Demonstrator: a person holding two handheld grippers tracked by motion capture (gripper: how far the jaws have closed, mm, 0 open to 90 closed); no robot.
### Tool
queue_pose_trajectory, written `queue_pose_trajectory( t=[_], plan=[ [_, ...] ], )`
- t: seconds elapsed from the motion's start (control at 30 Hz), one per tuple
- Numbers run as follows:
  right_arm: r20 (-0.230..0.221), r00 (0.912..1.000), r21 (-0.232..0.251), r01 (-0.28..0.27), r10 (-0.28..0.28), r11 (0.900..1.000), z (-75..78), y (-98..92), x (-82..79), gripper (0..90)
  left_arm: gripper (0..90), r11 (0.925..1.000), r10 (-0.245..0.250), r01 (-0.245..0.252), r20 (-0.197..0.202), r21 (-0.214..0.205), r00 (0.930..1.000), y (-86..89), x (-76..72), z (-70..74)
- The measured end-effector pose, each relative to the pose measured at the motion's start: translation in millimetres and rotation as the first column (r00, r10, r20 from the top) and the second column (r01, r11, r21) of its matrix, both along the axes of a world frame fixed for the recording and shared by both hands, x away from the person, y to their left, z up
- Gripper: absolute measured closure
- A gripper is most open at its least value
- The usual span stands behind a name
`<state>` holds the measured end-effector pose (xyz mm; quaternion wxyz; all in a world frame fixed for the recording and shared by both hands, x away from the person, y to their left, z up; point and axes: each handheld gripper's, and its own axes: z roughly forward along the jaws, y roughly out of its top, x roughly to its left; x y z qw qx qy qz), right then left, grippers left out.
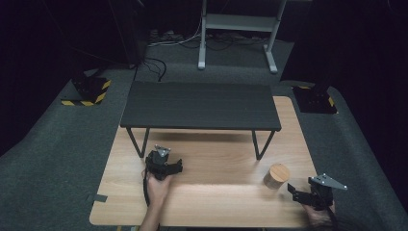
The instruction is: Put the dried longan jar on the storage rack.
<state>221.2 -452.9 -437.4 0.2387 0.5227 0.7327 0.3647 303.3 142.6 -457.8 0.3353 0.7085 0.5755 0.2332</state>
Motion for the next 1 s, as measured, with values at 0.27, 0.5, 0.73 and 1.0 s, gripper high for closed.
queue_pose_trajectory(
  t=[0.27, 0.5, 0.73, 1.0],
  plan=[
    [-0.001, 0.9958, 0.039, -0.091, 0.091, 0.9951, 2.0, 2.9, -6.8, 5.5, 9.5, 1.0, 0.001, -0.001, 0.001, -0.004, 1.0, 1.2, -0.2, 0.0],
    [0.014, 0.9892, 0.04, -0.146, 0.146, 0.9884, 5.4, 14.6, 2.4, 5.5, 9.6, 1.0, 0.001, -0.001, 0.001, -0.005, 1.0, 1.4, -0.2, 0.0],
    [0.012, 0.9851, 0.02, -0.172, 0.171, 0.985, 5.7, 29.5, 19.3, 6.0, 9.8, 0.9999, 0.002, -0.002, 0.002, -0.011, 1.0, 2.2, -0.4, -0.3],
    [0.001, 0.9838, 0.014, -0.179, 0.179, 0.9837, 2.6, 41.3, 35.6, 10.9, 10.0, 0.9999, 0.002, -0.002, 0.002, -0.011, 1.0, 2.3, -0.3, -0.3]
  ],
)
